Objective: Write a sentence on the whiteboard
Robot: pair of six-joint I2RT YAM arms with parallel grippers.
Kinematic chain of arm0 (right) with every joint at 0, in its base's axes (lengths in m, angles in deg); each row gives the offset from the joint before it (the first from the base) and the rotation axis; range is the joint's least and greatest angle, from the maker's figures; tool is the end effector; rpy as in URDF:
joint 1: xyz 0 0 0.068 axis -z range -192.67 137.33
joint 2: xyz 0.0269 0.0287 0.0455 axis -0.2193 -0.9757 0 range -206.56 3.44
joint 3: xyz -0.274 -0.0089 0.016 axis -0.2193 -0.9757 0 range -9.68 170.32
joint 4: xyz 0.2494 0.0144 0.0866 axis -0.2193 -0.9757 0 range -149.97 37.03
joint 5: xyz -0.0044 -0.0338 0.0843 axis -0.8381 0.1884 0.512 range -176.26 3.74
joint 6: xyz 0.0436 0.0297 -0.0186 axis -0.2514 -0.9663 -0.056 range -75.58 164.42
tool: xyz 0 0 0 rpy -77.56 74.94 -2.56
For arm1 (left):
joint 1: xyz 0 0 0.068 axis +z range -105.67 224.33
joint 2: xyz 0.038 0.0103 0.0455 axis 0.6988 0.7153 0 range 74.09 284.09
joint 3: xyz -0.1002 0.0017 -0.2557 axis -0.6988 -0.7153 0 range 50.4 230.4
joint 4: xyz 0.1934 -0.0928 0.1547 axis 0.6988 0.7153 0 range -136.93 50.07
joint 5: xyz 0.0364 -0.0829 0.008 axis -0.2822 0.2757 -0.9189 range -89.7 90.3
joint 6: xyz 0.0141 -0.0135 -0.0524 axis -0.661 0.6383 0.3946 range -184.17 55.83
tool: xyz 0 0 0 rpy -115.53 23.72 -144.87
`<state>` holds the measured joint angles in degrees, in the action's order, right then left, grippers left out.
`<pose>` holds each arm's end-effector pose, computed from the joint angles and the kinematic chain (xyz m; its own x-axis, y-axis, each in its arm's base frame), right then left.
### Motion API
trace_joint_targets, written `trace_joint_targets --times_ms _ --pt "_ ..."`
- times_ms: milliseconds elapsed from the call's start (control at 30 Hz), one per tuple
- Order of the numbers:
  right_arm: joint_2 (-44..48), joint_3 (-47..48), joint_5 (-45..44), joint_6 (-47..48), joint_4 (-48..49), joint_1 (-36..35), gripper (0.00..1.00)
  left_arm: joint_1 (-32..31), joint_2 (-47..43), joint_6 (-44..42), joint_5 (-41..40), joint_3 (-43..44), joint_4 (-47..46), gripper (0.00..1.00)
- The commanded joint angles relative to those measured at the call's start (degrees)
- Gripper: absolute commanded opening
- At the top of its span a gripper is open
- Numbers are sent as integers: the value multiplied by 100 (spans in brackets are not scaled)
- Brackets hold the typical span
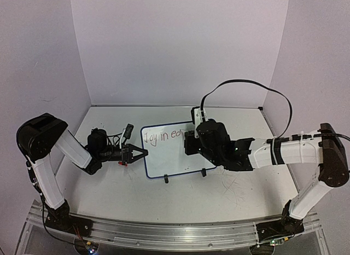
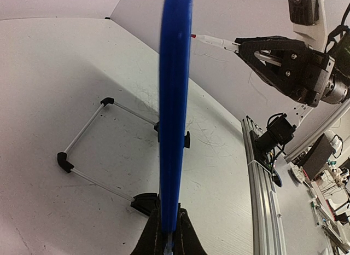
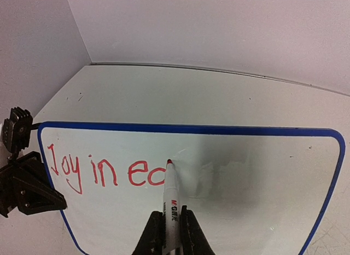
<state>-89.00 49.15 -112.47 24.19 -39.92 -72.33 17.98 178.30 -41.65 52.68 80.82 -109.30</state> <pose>0.2031 0.3133 0.2535 -0.3621 -0.0043 -0.9321 -0.4692 0.8649 0.1783 0.2623 -0.1640 0.1304 -0.5341 0.0036 -0.8454 0.8250 0.2207 -0.5202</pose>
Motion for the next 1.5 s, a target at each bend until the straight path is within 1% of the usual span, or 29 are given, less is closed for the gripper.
trace_joint_targets --times_ms 0,500,667,867,1067,1467 --pt "-16 42 79 -117 52 51 0 51 -114 -38 -70 35 216 0" --pt "187 -288 77 -452 -254 -36 0 51 -111 -38 -60 35 220 0" --pt "401 -293 -52 -385 -293 -31 0 51 -111 -39 -61 35 217 0" --pt "819 -469 251 -162 119 -40 0 51 -128 -44 -79 26 230 0" --pt "576 -437 269 -197 129 -35 0 51 -137 -46 -74 21 234 0" --pt "311 -279 -79 -298 181 -10 0 49 -146 -63 -84 26 247 0"
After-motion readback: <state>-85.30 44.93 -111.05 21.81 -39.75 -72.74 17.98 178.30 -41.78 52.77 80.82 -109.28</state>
